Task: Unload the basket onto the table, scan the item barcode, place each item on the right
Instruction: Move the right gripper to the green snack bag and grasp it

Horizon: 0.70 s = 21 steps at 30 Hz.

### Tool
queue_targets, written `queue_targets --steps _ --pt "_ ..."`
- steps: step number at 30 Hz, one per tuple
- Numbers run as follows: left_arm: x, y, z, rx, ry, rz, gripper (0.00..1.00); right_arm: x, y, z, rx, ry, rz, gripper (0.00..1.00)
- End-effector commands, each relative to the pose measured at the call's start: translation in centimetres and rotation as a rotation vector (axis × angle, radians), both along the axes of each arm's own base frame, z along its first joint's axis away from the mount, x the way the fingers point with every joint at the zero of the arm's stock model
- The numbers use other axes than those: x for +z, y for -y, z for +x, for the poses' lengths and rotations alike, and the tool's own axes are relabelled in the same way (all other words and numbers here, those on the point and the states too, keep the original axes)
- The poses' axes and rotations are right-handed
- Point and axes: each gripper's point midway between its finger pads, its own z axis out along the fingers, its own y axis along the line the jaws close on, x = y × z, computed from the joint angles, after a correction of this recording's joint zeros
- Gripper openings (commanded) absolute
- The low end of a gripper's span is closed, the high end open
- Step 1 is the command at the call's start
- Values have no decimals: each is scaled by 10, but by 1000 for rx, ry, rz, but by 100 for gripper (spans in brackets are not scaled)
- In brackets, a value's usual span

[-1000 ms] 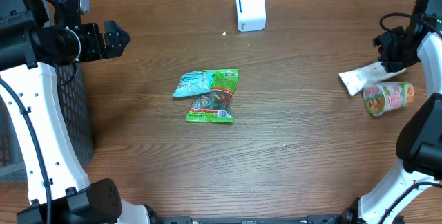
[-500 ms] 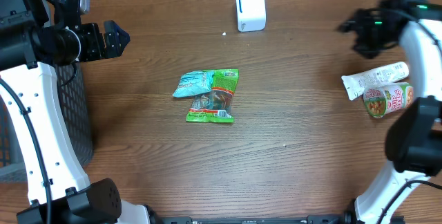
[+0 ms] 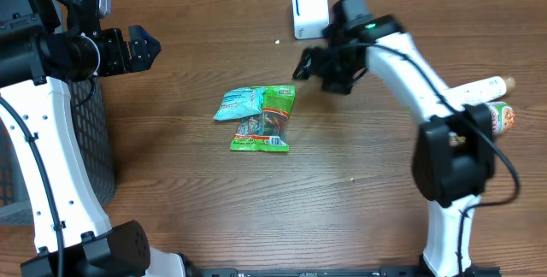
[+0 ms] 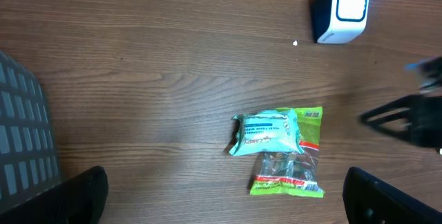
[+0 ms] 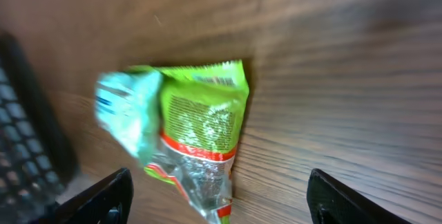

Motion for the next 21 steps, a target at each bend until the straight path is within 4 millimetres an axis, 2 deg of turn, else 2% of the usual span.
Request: queue_targets --steps 1,4,8,16,19,21 --pt "5 -3 0 10 13 6 100 -24 -17 -13 41 -46 -16 81" --pt "5 -3 0 10 13 6 100 -42 -26 -19 63 -67 -24 81" --pt "5 -3 0 9 14 5 100 -58 -35 -23 82 -65 -24 81" --pt "5 -3 0 10 13 6 100 -80 -55 -26 117 -14 -2 70" --pt "5 -3 0 9 14 5 100 -86 -63 -26 106 6 3 62" --pt "5 -3 0 10 13 6 100 -91 -59 -25 83 8 -36 45"
